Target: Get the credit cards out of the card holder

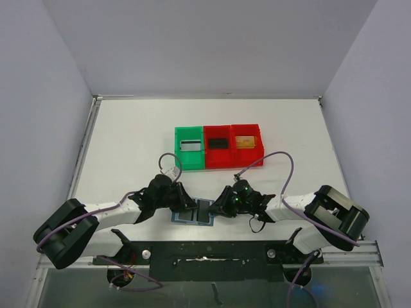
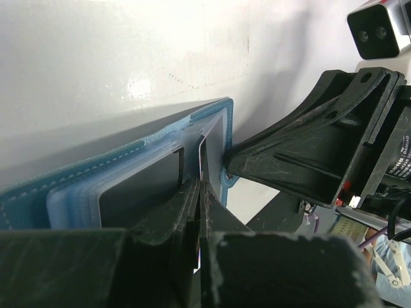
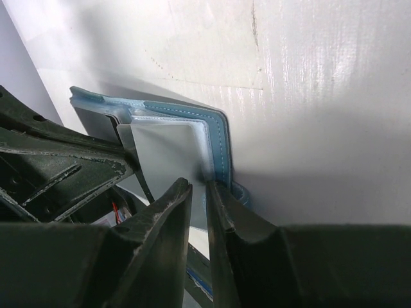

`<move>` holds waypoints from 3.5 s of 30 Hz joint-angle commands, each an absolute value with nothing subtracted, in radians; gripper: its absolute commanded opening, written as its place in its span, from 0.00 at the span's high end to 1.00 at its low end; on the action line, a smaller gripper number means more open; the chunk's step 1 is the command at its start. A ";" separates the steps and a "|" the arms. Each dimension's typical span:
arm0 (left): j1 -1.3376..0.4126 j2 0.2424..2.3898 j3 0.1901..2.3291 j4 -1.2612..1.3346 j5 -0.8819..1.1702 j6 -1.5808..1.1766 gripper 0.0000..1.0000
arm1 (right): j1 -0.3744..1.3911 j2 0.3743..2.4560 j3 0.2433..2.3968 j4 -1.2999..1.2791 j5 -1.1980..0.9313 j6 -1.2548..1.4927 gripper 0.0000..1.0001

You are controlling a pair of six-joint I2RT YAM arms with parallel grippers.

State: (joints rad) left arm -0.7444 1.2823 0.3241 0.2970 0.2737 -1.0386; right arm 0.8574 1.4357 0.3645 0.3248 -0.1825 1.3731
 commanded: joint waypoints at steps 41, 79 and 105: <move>-0.673 1.245 0.265 0.394 0.424 -1.060 0.87 | 0.889 1.566 0.502 0.228 -0.199 1.264 0.71; -0.661 1.155 0.290 0.248 0.383 -0.987 1.00 | 0.933 1.515 0.446 0.481 -0.029 1.435 0.59; -0.632 1.053 0.302 0.148 0.280 -0.973 1.00 | 0.910 1.371 0.477 0.250 -0.051 1.275 0.63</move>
State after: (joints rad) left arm -0.6376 1.0725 0.2981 0.0940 0.3134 -0.9936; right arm 0.9314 1.4677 0.5091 0.2691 -0.0238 1.3537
